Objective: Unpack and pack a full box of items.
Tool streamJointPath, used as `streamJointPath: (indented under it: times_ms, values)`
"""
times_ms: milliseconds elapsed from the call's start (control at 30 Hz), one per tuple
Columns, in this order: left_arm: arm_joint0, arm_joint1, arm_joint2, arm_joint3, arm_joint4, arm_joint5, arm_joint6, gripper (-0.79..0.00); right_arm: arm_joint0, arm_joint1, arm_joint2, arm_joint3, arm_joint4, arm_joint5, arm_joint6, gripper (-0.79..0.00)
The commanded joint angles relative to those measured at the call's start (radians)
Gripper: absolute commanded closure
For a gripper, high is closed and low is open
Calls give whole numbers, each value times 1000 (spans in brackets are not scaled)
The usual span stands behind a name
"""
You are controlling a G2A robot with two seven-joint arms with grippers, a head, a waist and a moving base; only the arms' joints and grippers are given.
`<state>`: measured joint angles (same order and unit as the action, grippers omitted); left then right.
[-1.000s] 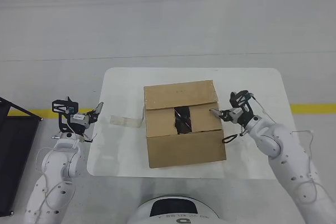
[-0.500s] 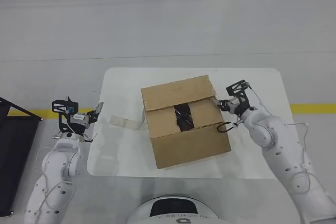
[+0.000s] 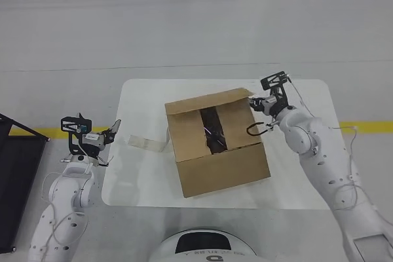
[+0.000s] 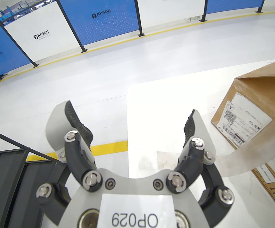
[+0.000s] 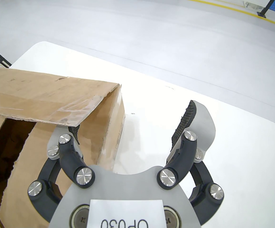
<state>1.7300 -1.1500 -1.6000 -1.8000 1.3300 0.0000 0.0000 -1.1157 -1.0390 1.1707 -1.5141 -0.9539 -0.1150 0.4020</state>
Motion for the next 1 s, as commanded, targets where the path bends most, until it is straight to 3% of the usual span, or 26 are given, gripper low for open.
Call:
streamJointPath:
  times_ms: [0,233,567,967]
  values:
    - [0,0,0,0,0,0,0,-785,45,-9,-18,26,18,7,17,-785]
    - [0,0,0,0,0,0,0,-785,247,-59,-129,160,69,55,95,-785]
    - [0,0,0,0,0,0,0,-785,515,-154,-319,462,92,127,315,-785]
    - [0,0,0,0,0,0,0,-785,618,-223,-387,744,156,82,337,-785]
